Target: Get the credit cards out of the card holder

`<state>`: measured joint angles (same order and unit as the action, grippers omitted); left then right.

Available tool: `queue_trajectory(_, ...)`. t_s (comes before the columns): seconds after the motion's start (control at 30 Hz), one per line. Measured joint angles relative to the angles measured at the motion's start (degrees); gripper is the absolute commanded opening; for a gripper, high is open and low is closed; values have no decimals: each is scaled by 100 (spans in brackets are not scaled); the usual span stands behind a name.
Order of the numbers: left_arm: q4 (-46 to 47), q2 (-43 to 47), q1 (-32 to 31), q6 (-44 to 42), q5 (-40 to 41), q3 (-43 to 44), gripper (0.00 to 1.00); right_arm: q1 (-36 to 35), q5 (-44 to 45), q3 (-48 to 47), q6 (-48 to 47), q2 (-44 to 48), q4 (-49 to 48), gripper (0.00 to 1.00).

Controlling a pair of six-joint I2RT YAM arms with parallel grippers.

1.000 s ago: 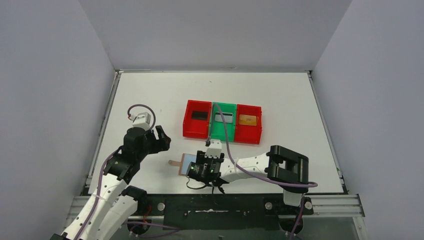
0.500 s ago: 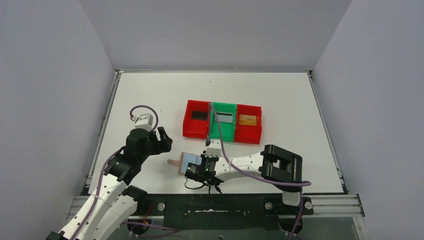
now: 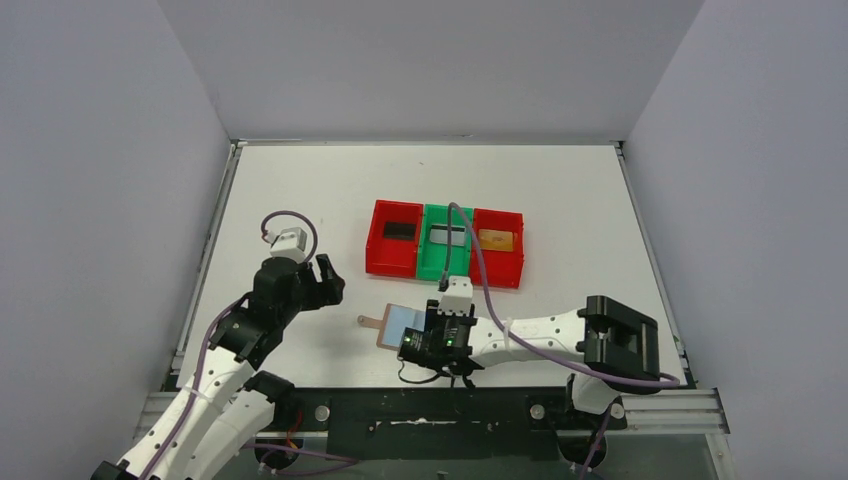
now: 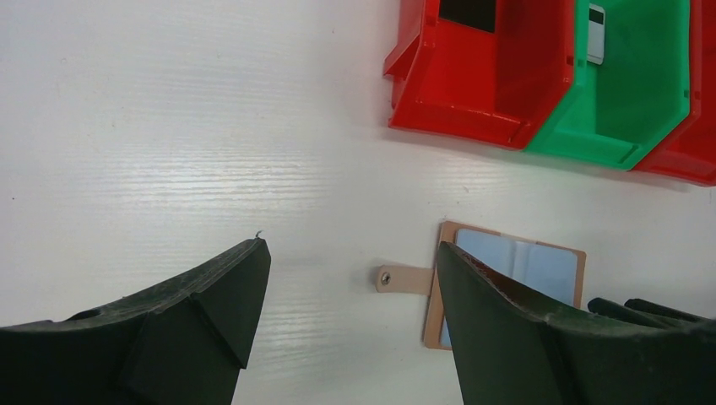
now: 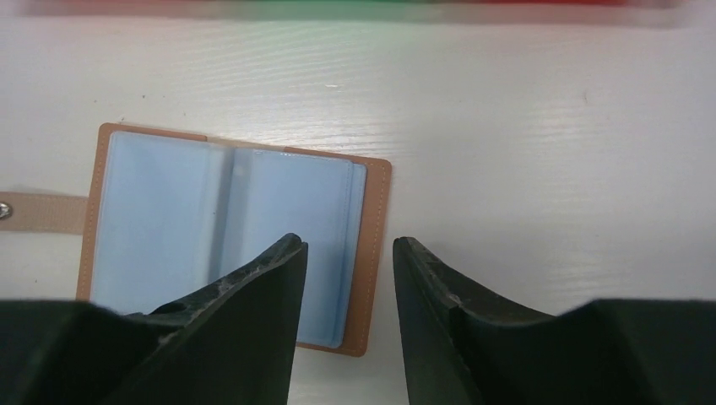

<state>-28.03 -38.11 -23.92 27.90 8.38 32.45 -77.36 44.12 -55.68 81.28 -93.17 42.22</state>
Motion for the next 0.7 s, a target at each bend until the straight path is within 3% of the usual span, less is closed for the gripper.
queue_trajectory(0.23, 0, -122, -4, 0, -15, 0, 73, 83, -273, 940, -160, 538, -1241, 49)
queue_trajectory(0.43, 37, -271, -7, 44, -297, 2, 77, 284, -671, 1316, -317, 507, -2131, 42)
queue_trajectory(0.6, 190, -715, -33, 723, -584, -20, 83, 302, -691, 1287, -306, 498, -2249, 50)
queue_trajectory(0.7, 527, -984, -70, 1213, -772, -216, 84, 315, -721, 1281, -402, 503, -2258, 48)
